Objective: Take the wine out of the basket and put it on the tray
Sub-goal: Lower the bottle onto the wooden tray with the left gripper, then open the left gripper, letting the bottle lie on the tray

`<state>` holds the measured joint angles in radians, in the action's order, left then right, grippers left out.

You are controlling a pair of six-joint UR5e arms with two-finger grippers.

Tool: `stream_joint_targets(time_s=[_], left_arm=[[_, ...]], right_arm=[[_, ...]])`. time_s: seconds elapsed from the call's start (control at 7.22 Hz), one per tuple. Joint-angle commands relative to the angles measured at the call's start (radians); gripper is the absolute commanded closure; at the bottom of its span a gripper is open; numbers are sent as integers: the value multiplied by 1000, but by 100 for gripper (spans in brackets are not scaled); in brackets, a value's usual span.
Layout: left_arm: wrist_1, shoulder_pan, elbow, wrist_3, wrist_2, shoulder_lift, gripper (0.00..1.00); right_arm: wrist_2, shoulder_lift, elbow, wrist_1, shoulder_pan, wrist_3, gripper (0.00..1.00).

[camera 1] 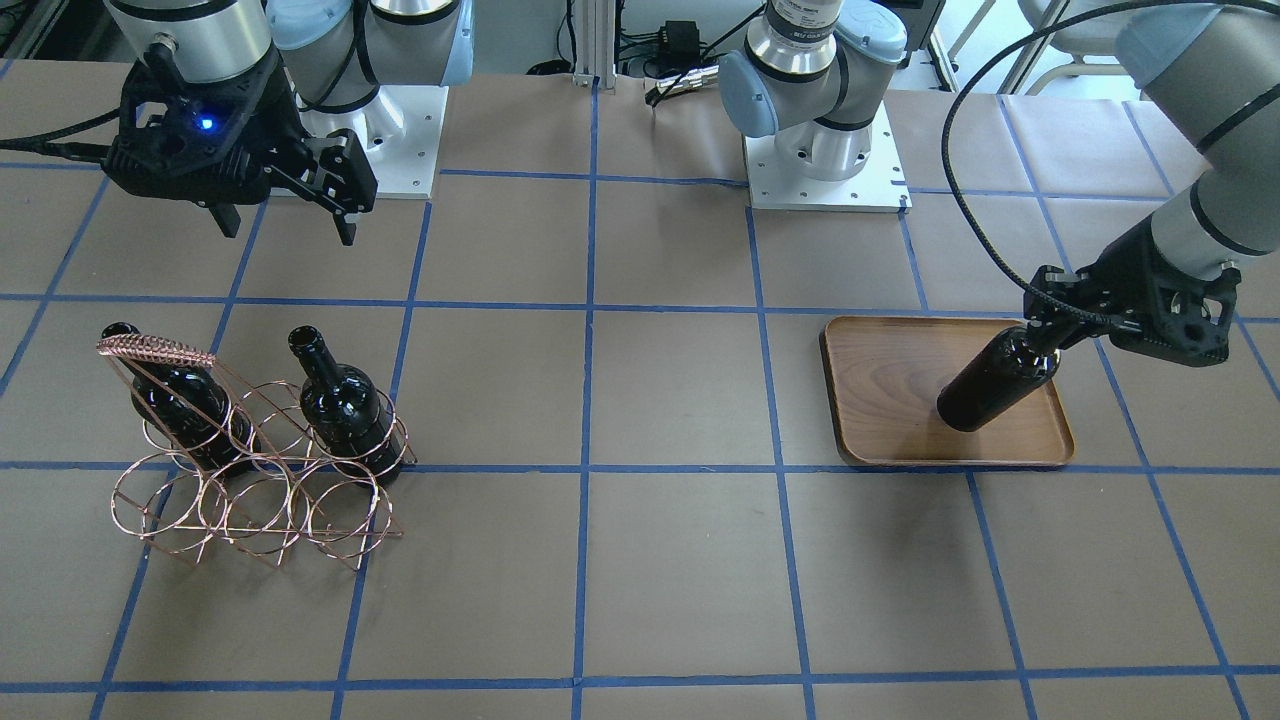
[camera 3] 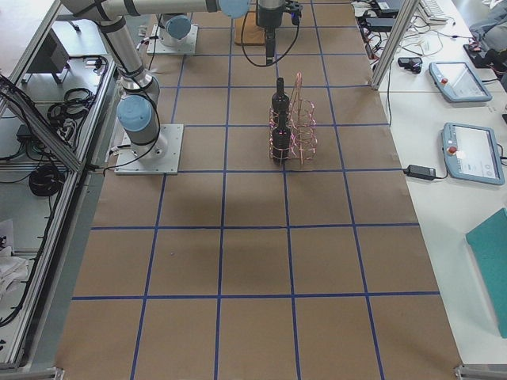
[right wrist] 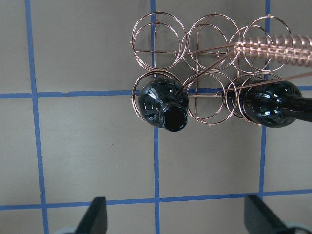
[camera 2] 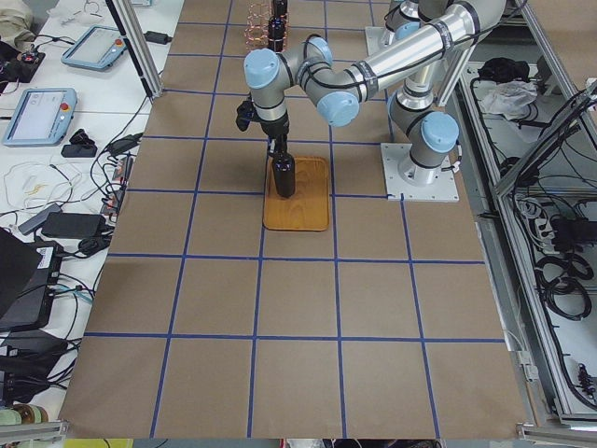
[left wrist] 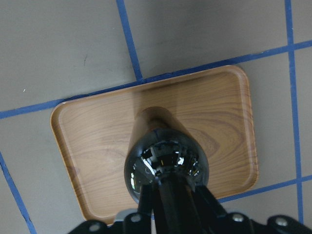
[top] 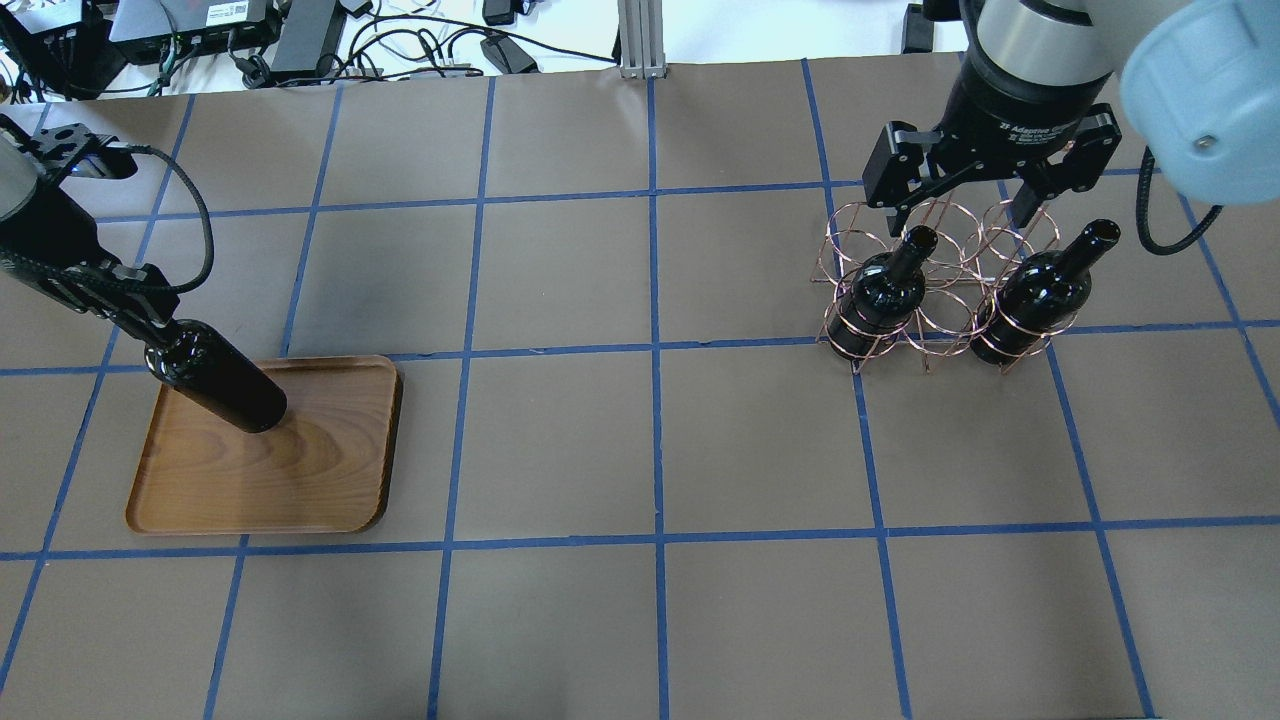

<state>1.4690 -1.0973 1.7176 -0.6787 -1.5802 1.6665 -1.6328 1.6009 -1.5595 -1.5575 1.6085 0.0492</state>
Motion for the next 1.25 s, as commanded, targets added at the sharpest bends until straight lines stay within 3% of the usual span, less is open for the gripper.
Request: stream_joint_targets(time_s=[0.0,0.28,0.42,0.69,1.11], left_arm=[[2,1,1,4,-1,7,87],[17,1,-1,4,-1,1,6],[25,-1,-1,7,-3,-10,0],[73,-21,-30,222,2,-42,0],[73,-93,-125,348,2,-93,0]], right_arm=[[1,2,6,-2,-1,-6,0],[4,1,7,-3,1,-6,0],[7,7,10,-3,1,-6,0],[17,17,15,-3,2,-5,0],[39,65,45,-1,2,-6,0]])
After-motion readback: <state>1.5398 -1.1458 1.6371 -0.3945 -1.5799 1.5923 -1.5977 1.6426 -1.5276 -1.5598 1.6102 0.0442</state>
